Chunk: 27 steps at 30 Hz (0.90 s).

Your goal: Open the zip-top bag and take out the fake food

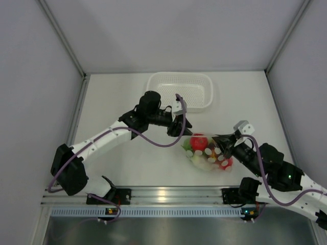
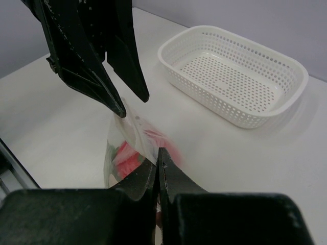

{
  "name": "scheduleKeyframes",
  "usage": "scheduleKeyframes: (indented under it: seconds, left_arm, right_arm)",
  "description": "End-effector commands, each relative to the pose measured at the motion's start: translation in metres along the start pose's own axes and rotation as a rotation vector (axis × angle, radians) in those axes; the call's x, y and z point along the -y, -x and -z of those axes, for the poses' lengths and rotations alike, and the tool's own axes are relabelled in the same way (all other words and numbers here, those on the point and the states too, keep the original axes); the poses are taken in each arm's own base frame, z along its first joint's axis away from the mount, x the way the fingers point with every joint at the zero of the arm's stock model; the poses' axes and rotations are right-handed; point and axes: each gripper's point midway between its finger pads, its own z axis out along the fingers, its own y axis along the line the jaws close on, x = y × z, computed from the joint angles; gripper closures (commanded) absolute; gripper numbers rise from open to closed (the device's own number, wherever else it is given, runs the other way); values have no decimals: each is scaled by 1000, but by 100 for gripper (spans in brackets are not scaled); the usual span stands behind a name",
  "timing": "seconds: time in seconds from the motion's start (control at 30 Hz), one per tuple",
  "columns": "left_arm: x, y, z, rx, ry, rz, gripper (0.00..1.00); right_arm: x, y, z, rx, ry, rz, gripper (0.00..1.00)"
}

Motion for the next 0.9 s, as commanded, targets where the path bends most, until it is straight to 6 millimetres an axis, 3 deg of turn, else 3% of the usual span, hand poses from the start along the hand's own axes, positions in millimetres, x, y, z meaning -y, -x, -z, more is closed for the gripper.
scheduleKeyframes:
  seconds: [0.0, 0.17, 0.23, 0.3, 0.43, 0.5, 0.53, 0.57, 0.63, 0.77, 0.8, 0.87]
  left_arm:
    - [8, 2, -5, 28, -77, -11, 58]
    - [13, -1, -8, 27, -129, 4, 61]
    - [11, 0, -8, 26, -116, 6, 90]
    - [4, 2, -6, 23, -52, 18, 100]
    - [-6, 20, 15, 45, 132, 56, 100]
    - [-9, 20, 27, 49, 230, 144, 100]
    - [-7, 25, 39, 59, 282, 169, 100]
    - [-20, 25, 50, 70, 407, 229, 100]
    - [-23, 31, 71, 98, 529, 284, 100]
    - [-22, 20, 106, 89, 718, 424, 100]
    - [-22, 15, 111, 89, 750, 455, 100]
    - [-17, 10, 122, 118, 803, 531, 100]
  right_arm:
    - [0, 42, 5, 144, 14, -71, 100]
    - [-6, 39, 2, 129, 35, -55, 100]
    - [-7, 39, 1, 131, 45, -53, 100]
    - [-5, 36, -1, 124, 30, -44, 100]
    - [-1, 29, -9, 87, -16, -48, 100]
    - [-6, 28, -16, 71, -9, -56, 98]
    - [-8, 29, -18, 68, -4, -61, 97]
    - [-10, 32, -21, 71, -1, -70, 96]
    - [-18, 35, -31, 70, 16, -80, 96]
    - [-41, 43, -55, 64, 85, -81, 97]
    - [-46, 35, -67, 28, 86, -70, 96]
    - [-53, 38, -80, 25, 95, -84, 89]
